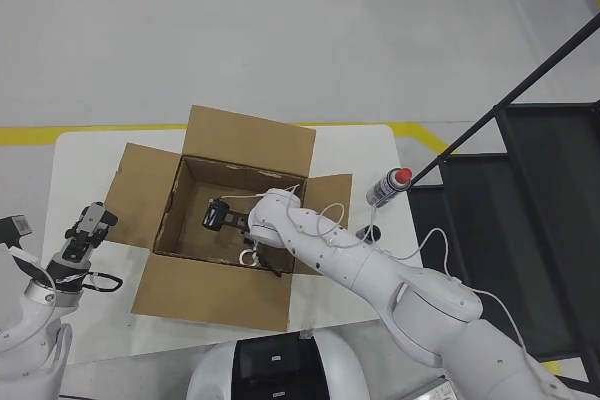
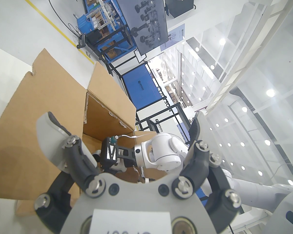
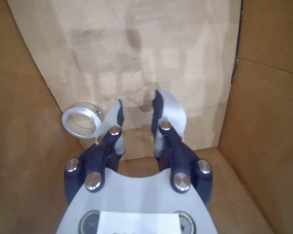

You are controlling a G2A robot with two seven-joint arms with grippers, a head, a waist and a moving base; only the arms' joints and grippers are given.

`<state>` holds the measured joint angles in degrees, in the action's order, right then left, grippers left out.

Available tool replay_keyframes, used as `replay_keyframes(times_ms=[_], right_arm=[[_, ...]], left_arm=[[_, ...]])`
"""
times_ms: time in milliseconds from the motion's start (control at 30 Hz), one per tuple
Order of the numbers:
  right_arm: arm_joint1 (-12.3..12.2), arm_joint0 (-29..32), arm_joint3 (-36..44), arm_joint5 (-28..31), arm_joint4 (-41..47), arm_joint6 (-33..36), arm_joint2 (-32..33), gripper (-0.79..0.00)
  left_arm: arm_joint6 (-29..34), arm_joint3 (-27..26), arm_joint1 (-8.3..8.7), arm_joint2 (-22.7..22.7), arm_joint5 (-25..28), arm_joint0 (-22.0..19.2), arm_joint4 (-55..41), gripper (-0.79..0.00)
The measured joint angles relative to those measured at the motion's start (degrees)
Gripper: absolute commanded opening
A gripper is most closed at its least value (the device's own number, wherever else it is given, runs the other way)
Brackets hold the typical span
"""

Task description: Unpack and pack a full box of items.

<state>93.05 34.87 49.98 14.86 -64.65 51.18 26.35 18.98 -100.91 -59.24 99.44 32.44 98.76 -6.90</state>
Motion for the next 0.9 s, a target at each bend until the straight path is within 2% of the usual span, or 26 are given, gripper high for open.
replay_keyframes(times_ms=[67,133,167,200,233,633,900], right_arm=[[-0.42,0.33,1.18,-0.55,-0.61,0.44,0.87,-0.760],[-0.98,0.82,2.81,-0.50,-1.17,1.07,1.83,-0.613],[-1.25,1.10,3.68,-0.20,-1.36,1.27,2.26,-0.477],[-1.55,1.44,4.65,0.34,-1.48,1.40,2.69,-0.194],[-1.97,1.96,6.00,1.49,-1.53,1.56,3.28,0.000],[-5.87,7.17,14.05,10.71,2.38,2.64,11.07,0.000],[-6.36,7.59,17.11,10.55,5.48,8.39,12.73,0.000]], left_arm=[[0.00,0.00,0.00,0.00,0.00,0.00,0.00,0.000],[0.00,0.00,0.00,0.00,0.00,0.00,0.00,0.000],[0.00,0.00,0.00,0.00,0.00,0.00,0.00,0.000],[0.00,0.00,0.00,0.00,0.00,0.00,0.00,0.000],[0.00,0.00,0.00,0.00,0.00,0.00,0.00,0.000],[0.00,0.00,0.00,0.00,0.00,0.00,0.00,0.000],[0.00,0.00,0.00,0.00,0.00,0.00,0.00,0.000]])
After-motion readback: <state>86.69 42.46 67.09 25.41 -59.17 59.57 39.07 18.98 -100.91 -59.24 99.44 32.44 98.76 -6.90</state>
